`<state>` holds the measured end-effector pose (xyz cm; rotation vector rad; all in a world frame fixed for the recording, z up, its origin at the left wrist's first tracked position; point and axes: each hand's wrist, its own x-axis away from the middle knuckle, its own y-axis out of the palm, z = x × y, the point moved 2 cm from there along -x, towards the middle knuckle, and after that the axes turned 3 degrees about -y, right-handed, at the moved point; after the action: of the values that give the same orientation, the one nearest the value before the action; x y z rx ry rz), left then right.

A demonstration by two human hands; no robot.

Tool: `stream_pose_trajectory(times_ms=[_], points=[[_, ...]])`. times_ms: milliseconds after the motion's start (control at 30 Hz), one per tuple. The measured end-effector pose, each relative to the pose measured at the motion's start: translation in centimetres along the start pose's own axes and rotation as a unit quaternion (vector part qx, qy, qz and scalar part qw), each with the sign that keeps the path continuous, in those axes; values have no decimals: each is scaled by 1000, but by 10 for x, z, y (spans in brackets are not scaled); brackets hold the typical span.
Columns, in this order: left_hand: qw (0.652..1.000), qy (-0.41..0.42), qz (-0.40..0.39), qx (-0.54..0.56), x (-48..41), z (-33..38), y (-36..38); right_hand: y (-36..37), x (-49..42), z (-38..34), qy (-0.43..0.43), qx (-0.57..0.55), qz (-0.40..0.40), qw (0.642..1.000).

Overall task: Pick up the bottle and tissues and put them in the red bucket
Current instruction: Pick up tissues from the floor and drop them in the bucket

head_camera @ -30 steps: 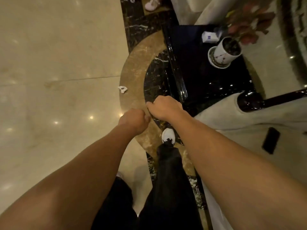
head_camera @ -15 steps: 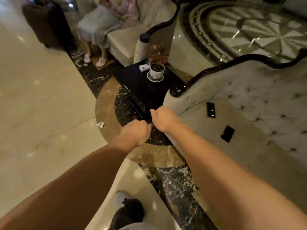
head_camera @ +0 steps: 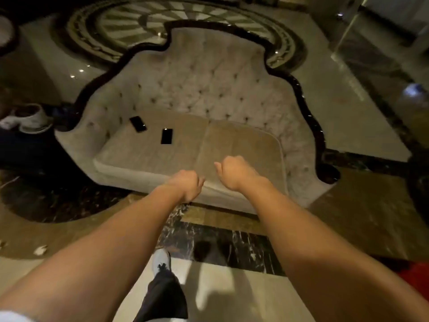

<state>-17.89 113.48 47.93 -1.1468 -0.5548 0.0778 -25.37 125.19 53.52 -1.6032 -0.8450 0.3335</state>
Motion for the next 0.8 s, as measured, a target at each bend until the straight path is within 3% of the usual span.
stream_pose_trajectory(times_ms=[200,333,467,600,800], points=[[979,155,-116,-64,-36,236,67,-16,109,230,201,-81,46,975],[956,208,-190,-87,-57,351,114,-17,173,349,287,-122,39,949],[936,268,-200,-112,-87,474,161,-22,230,466,344,-122,47,930],[880,359,-263,-169,-85,602,211,-20,292,562,405,-113,19,907],[828,466,-257,-174,-60,763,287,0,384,676,524,-209,40,825]])
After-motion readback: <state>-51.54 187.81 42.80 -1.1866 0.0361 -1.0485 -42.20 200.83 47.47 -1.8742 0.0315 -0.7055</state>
